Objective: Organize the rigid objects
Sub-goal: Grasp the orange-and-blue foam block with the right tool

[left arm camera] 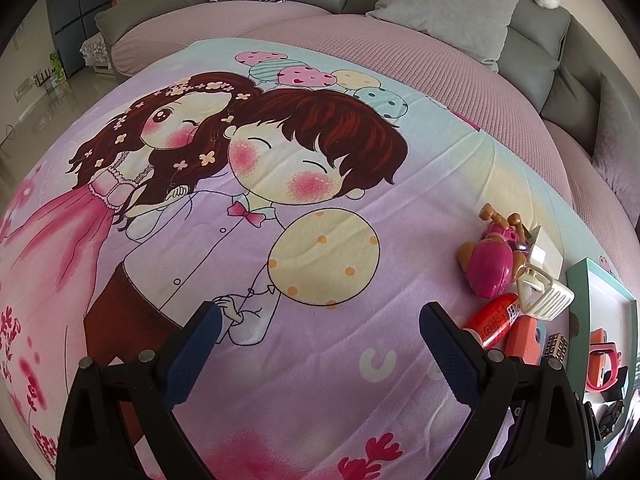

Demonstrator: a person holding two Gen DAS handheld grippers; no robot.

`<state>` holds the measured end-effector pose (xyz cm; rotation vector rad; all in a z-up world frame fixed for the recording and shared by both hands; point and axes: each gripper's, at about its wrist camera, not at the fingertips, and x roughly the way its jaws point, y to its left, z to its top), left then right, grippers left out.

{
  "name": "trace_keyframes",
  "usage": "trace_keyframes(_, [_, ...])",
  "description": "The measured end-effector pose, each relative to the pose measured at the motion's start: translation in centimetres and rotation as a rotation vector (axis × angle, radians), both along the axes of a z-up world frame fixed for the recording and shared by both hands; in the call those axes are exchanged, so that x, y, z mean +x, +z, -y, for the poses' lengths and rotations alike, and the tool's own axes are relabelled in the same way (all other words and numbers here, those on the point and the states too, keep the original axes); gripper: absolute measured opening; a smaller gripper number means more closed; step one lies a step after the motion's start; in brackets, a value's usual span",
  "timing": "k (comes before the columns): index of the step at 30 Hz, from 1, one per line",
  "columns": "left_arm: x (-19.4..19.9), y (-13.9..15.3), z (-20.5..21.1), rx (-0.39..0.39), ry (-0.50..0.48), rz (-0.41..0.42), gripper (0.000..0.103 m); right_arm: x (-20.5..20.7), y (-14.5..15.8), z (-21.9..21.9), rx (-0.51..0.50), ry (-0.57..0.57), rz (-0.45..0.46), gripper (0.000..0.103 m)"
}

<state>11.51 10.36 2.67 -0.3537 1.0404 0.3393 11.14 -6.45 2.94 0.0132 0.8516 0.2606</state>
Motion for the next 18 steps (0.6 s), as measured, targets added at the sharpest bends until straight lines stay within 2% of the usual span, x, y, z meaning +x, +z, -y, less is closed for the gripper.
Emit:
trace_keyframes(13, [0.5, 0.2, 1.5, 0.023, -0.051, 0.006, 0.099, 0.6, -0.7, -0.6, -0.034, -0.021, -0.001, 0.052])
trace_keyframes(18, [0.8, 0.3, 2.6, 0.02, -0.092, 0.014, 0.099, 0.5, -0.7, -0.4, -0.028, -0.023, -0.007, 0.049])
